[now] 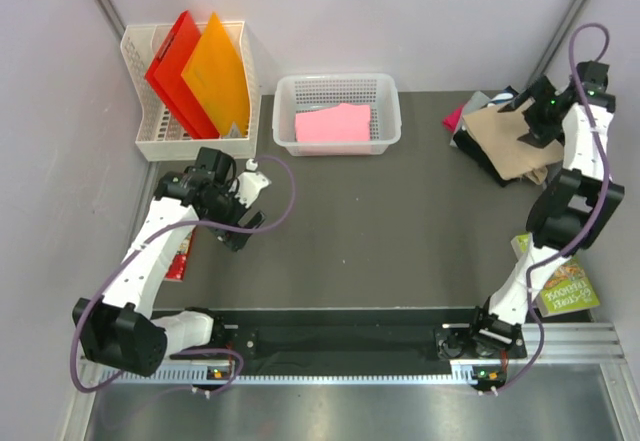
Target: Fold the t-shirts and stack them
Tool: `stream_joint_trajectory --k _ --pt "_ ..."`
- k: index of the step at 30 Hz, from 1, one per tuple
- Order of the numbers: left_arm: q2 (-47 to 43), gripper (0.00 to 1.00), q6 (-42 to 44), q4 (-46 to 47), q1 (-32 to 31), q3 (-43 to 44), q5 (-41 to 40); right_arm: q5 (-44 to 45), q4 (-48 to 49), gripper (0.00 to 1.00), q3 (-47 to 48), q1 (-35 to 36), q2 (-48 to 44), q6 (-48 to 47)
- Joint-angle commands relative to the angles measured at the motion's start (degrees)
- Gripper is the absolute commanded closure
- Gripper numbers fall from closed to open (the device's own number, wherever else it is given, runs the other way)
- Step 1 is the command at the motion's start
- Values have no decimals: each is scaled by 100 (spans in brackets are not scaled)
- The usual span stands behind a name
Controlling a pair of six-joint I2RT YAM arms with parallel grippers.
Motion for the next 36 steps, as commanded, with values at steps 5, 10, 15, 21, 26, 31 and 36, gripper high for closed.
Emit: stream_joint_trajectory --k 5,10,15,21,26,31,36 --pt "-356 1 -214 173 42 -52 -60 -1704 2474 11 163 68 1088 239" --pt "-268 1 -258 -30 42 -157 -121 -2355 3258 12 373 77 1492 730" --pt "-303 1 -205 -56 42 -114 -210 -2523 3346 10 498 226 1265 679" --pt "-224 1 -223 -126 42 9 -271 -2374 3409 10 1112 235 1694 881" --pt "-224 1 -197 -258 42 62 -350 -2119 3303 10 788 279 2037 644" --pt "-294 1 -188 -399 51 123 -412 -1872 2838 10 857 227 2441 293" --pt "-294 1 -275 -469 51 387 -412 -1968 2687 7 1130 226 2451 309"
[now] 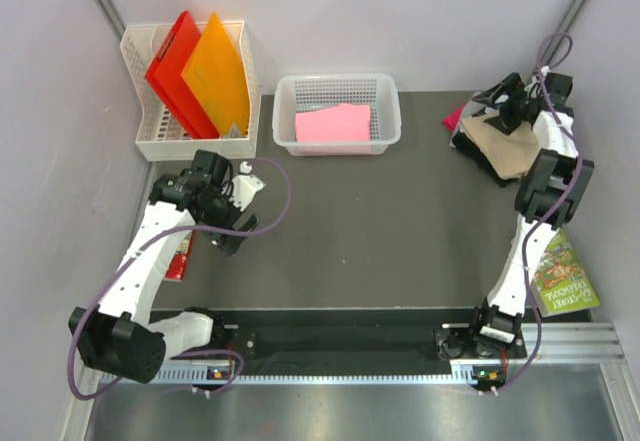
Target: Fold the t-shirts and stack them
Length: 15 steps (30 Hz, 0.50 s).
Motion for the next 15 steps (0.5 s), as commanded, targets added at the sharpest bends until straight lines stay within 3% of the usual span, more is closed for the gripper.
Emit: stream_joint_trajectory --k 1,3,8,11,15 --pt "-51 1 -144 -113 36 566 -38 16 -172 5 297 8 -226 -143" --pt "19 1 -250 -52 36 786 -38 -45 -127 0 376 43 -613 -29" --pt "255 1 -487 256 36 1516 23 -90 -100 0 412 315 -2086 95" --pt "414 1 -750 414 36 1894 190 182 -460 0 53 771 -3184 -212" --pt "537 1 -1163 555 45 2193 410 1075 -961 0 -1288 1702 -4566 -1131"
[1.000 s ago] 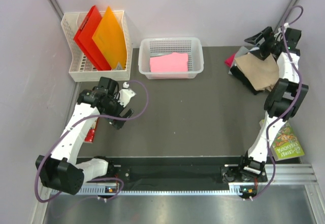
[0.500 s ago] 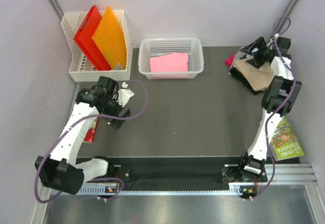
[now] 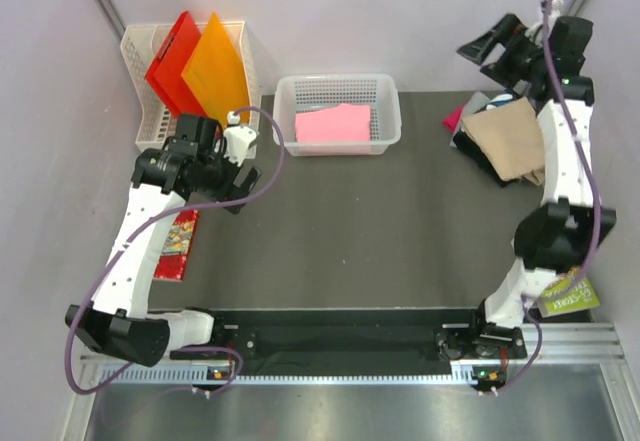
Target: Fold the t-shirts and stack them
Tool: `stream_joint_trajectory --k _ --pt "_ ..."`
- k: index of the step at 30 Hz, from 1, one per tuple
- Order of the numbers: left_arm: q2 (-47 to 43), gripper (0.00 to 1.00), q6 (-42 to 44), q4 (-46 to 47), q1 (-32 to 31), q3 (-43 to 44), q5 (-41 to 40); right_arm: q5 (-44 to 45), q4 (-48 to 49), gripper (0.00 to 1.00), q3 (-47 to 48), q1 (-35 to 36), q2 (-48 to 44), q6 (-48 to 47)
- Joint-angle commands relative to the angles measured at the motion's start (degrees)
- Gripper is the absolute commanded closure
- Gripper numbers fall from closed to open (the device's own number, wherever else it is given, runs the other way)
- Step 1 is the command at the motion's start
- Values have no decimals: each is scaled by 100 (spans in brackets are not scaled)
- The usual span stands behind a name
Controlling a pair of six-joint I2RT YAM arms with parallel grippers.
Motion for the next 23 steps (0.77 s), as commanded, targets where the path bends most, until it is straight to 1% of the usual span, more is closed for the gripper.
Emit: stream_joint_trajectory --k 1,2,3,4,7,9,11,12,17,23 --pt "105 1 -624 411 38 434 334 853 -659 0 -1021 1557 -2061 -1320" --pt "114 1 -677 411 38 460 369 1159 -862 0 -1189 1824 -2464 -1515" --pt "131 1 -747 420 38 495 430 1458 -1012 0 -1538 2044 -2633 -1751" --pt "131 1 -783 420 47 505 431 1557 -1387 0 -1664 2377 -2757 -1858" --pt "131 1 -871 472 56 496 448 1786 -1811 0 -2252 2844 -3275 -1912" --pt "123 1 -967 508 56 496 536 1900 -1769 0 -2778 3021 -3828 -1903" --pt "122 1 -994 499 64 513 738 1962 -1638 0 -3052 3110 -4380 -1825" --pt "114 1 -1003 508 64 522 782 1893 -1672 0 -3158 3128 -4506 -1824" --pt "79 1 -1003 464 91 549 721 1866 -2112 0 -3036 3163 -4805 -1912" --pt "-97 1 -1090 577 100 417 598 1821 -2332 0 -2843 3277 -4753 -1930"
